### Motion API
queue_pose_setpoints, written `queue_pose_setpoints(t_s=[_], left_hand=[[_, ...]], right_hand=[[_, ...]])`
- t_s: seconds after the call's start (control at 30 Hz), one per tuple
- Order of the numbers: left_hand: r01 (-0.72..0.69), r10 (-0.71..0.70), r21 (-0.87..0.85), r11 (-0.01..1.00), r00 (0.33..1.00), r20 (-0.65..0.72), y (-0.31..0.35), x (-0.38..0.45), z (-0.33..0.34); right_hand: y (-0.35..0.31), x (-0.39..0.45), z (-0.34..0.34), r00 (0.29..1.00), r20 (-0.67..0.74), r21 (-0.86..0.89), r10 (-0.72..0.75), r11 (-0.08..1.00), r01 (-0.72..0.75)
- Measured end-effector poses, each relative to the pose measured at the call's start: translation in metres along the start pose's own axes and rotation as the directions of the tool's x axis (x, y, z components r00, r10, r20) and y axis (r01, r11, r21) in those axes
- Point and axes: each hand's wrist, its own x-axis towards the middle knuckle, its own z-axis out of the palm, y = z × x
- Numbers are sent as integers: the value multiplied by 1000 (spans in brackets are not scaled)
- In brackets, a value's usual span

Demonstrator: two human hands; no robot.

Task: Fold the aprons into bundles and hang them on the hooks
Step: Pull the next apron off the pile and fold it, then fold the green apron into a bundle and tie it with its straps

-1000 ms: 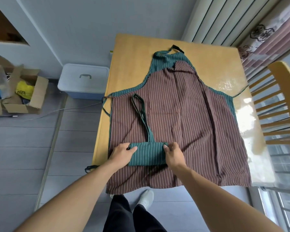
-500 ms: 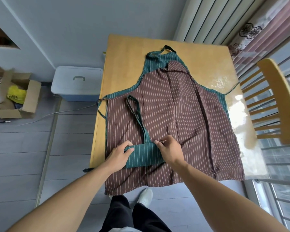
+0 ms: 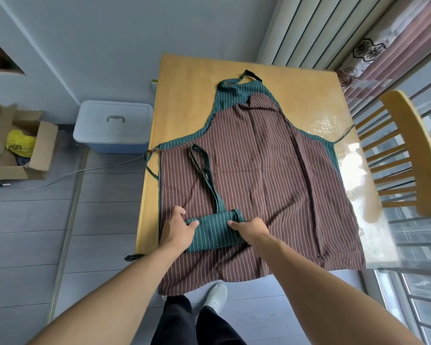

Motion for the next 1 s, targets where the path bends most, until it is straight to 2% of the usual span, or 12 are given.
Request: queue_pose_setpoints(t_s=[0.13, 0.2, 0.23, 0.3, 0.37, 0.43, 0.5, 0.6, 0.7, 0.83, 0.9, 1.0], left_hand=[[-167, 164, 258, 952, 986, 36, -1, 4, -8], [-306, 259, 278, 910, 946, 193, 9, 5, -19], [-337, 260, 241, 910, 917, 302, 15, 6, -25], [-244, 162, 96, 965, 842, 515, 29, 6, -34], [-53, 67, -41, 998, 742, 668, 37, 4, -41], [93, 46, -140, 986, 651, 758, 42, -3, -44], [203, 49, -215, 955, 611, 790, 44, -10, -42], [255, 101, -318, 913, 615, 782, 48, -19, -39], [281, 163, -480, 831, 702, 694, 58, -28, -39], [244, 206, -636, 732, 811, 548, 84, -40, -38], [183, 215, -655, 733, 851, 478, 99, -48, -39], [143, 179, -686, 713, 909, 376, 115, -54, -42]], right_hand=[[3, -4, -3, 990, 54, 252, -133, 961, 115], [2, -11, -8, 971, 113, 345, -213, 924, 163], [0, -15, -12, 957, 135, 363, -257, 912, 193], [-6, -24, -24, 922, 209, 381, -325, 896, 229], [-13, -31, -36, 885, 301, 370, -355, 899, 235], [-19, -37, -47, 852, 356, 344, -383, 902, 261], [-25, -44, -55, 828, 390, 333, -403, 900, 281], [-31, -52, -67, 806, 402, 340, -435, 888, 310], [-35, -57, -76, 841, 309, 431, -444, 854, 292], [-40, -65, -77, 918, 104, 681, -383, 700, 215], [-40, -73, -75, 911, 159, 715, -380, 681, 159], [-43, -86, -73, 875, 267, 640, -403, 753, 151]])
